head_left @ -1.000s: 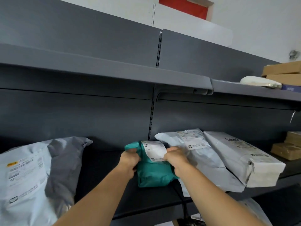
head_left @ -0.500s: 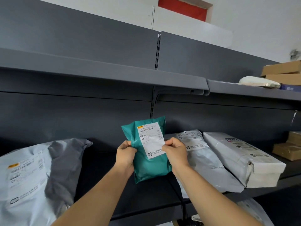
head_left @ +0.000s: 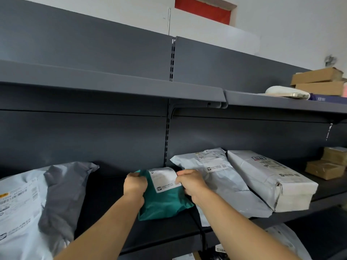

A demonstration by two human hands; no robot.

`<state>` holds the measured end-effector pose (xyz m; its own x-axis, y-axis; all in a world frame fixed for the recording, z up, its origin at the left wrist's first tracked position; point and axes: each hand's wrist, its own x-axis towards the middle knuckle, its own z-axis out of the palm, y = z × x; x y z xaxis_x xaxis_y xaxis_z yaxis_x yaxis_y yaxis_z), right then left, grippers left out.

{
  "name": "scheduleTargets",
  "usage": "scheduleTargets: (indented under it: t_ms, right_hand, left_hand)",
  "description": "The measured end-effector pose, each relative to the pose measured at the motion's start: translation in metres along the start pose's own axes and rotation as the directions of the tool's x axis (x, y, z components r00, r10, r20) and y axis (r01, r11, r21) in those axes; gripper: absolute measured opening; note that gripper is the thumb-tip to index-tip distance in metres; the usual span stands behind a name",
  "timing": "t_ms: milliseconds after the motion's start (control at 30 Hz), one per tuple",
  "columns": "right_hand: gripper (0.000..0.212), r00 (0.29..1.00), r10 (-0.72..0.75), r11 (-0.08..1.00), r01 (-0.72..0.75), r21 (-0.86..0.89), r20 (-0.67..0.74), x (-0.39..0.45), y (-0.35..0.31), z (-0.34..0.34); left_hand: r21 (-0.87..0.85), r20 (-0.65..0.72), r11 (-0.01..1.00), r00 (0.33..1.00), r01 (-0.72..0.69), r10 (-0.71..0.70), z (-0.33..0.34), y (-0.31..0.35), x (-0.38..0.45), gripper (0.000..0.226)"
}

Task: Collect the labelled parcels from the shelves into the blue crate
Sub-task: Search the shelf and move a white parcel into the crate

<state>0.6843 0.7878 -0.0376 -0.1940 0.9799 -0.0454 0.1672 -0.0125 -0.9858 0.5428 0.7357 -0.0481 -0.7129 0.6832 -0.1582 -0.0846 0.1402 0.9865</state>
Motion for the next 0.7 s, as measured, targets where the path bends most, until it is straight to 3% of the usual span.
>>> scheduleTargets:
  t_ms: [100,167,300,367,533,700]
  right_hand:
    - [0.024,0.998,-0.058,0.998,0.058,-0.001,-0.012,0.006,-0.001,-0.006]
    - [0.023,0.989,-0.133,0.991,0.132,-0.017,-0.064,0.011,-0.008,-0.017]
    - [0.028,0.941,-0.272,0.961,0.257,-0.099,-0.201,0.023,-0.028,-0.055]
    - [0.032,0.924,-0.283,0.957,0.251,-0.147,-0.258,0.029,-0.032,-0.081]
    - [0.034,0.954,-0.136,0.958,0.058,-0.282,-0.265,0.049,-0.013,-0.133]
    - [0.02,0.975,-0.063,0.945,-0.01,-0.327,-0.212,0.056,0.011,-0.15]
  left_hand:
    - [0.34,-0.1,0.938,0.99,-0.063,0.102,0.005,0.008,-0.016,0.049]
    - [0.429,-0.096,0.887,0.968,-0.169,0.231,0.015,0.019,-0.029,0.052]
    - [0.328,0.03,0.842,0.895,-0.429,0.445,0.052,0.037,-0.046,0.053]
    - [0.255,0.133,0.841,0.879,-0.477,0.459,0.073,0.042,-0.053,0.049]
    - [0.176,0.322,0.948,0.925,-0.266,0.2,0.123,0.033,-0.061,0.047]
    - [0.118,0.305,0.989,0.951,-0.091,0.051,0.147,0.013,-0.056,0.033]
